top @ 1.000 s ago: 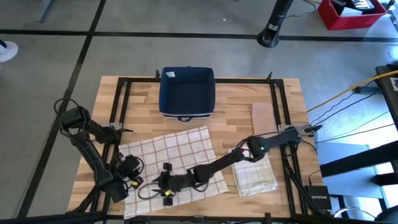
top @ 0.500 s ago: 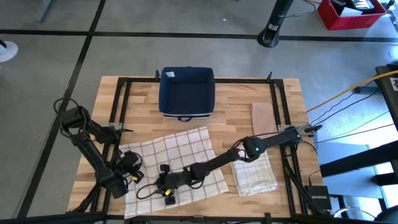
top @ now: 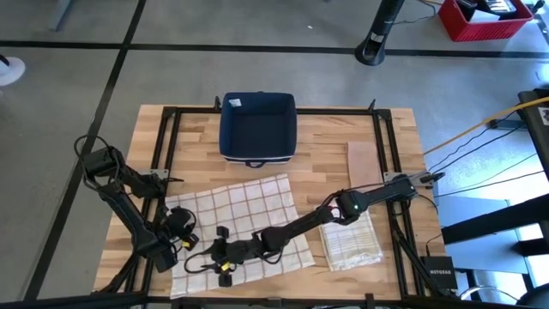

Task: Fold towel
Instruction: Fold the white with brown pattern towel on the table

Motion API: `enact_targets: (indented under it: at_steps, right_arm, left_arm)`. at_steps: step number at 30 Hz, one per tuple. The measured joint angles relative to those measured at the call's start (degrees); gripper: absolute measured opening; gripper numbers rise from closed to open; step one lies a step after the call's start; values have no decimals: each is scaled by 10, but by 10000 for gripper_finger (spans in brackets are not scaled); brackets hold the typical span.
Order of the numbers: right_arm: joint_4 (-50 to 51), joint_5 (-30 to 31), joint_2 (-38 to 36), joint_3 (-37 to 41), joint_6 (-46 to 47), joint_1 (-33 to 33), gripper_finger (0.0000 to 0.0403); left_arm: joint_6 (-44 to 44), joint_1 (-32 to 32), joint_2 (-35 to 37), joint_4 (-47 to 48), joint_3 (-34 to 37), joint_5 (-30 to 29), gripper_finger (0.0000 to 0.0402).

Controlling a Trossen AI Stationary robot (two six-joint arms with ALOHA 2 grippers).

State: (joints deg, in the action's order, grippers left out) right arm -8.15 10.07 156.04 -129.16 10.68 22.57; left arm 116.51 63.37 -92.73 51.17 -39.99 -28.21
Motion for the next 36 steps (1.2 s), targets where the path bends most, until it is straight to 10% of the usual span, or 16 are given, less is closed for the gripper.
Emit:
enact_targets:
  at_steps: [10,26,36]
  right_arm:
    - [-101,-21,48,2,9,-2,179]
    - [31,-88,43,1,-66,10,179]
    - [131,-26,7,-44,-47,2,179]
  left_arm:
    - [3,0,0,-15,1,-10,127]
    - [29,0,-2,34,3,-2,127]
    - [-35,0,-1,37,-25,0,127]
